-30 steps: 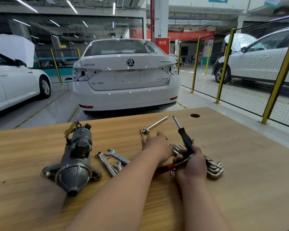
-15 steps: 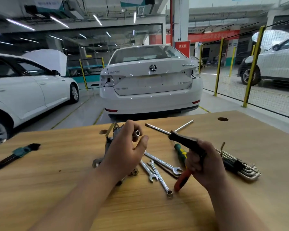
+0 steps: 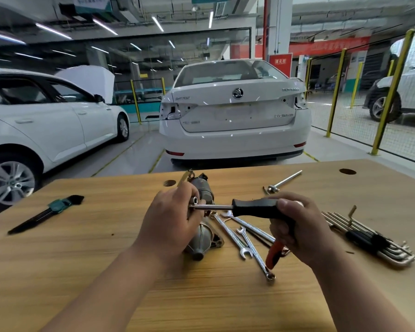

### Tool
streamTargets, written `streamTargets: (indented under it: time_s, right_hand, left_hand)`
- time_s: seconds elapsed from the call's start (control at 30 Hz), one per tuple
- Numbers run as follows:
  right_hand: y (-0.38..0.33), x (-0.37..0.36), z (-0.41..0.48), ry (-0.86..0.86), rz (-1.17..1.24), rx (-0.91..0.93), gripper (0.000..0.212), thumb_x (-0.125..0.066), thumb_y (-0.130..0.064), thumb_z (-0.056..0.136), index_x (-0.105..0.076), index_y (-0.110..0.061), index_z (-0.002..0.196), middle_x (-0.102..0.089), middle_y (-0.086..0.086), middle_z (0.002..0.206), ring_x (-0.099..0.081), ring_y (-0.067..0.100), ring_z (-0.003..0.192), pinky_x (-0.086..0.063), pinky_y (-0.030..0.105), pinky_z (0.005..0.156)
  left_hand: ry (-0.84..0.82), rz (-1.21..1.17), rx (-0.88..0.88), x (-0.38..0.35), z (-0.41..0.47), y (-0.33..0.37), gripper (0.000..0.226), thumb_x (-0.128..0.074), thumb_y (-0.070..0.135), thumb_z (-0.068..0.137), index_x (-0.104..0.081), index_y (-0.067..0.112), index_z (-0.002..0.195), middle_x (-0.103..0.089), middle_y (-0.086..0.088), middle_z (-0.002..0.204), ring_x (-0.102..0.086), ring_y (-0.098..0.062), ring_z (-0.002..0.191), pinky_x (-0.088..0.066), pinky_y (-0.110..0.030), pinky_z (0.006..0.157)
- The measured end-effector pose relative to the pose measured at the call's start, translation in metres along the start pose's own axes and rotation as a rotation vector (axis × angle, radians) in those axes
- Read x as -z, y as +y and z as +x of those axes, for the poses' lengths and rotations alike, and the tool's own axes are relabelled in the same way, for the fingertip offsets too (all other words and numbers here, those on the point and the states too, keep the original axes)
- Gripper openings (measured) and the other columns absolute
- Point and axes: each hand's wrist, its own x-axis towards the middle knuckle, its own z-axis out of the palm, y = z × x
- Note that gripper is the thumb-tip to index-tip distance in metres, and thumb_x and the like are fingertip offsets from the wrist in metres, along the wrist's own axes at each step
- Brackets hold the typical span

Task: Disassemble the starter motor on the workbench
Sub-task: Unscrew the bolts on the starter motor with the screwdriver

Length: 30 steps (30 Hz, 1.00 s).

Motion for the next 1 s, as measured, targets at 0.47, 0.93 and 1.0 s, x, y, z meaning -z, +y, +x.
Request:
streamTargets:
  time_s: [0.47, 0.93, 1.0]
  right_hand:
    - [-0.01, -0.003, 0.006, 0.024, -0.187, 0.038, 0.029, -0.067, -0.037, 0.065, -0.076, -0.017, 0.084, -0.044, 0.0, 0.047, -0.037, 0.011, 0.039, -0.032, 0.02, 0.041]
    - [-0.016, -0.02, 0.003, 0.058, -0.26, 0.052, 0.024, -0.065, -0.035, 0.064, -0.077, -0.021, 0.081, -0.041, 0.001, 0.044, -0.035, 0.011, 0.037, -0.031, 0.019, 0.041]
    - [-0.016, -0.025, 0.004, 0.058, -0.31, 0.065, 0.027, -0.065, -0.037, 0.064, -0.077, -0.022, 0.083, -0.043, 0.0, 0.044, -0.037, 0.01, 0.038, -0.032, 0.019, 0.041]
  left_hand:
    - [-0.227, 0.203, 0.049, 0.014, 0.008, -0.012, 0.023, -0.057, 0.039, 0.089, -0.039, 0.025, 0.091, -0.036, 0.014, 0.06, -0.043, -0.019, 0.063, -0.024, -0.03, 0.051]
    - [-0.253, 0.287, 0.122, 0.022, -0.006, -0.022, 0.029, -0.034, 0.061, 0.09, -0.033, 0.031, 0.087, -0.043, 0.012, 0.061, -0.039, -0.008, 0.055, -0.022, -0.024, 0.046]
    - [-0.267, 0.326, 0.16, 0.021, -0.007, -0.025, 0.028, -0.035, 0.059, 0.092, -0.03, 0.032, 0.085, -0.042, 0.012, 0.062, -0.039, -0.009, 0.057, -0.021, -0.025, 0.046]
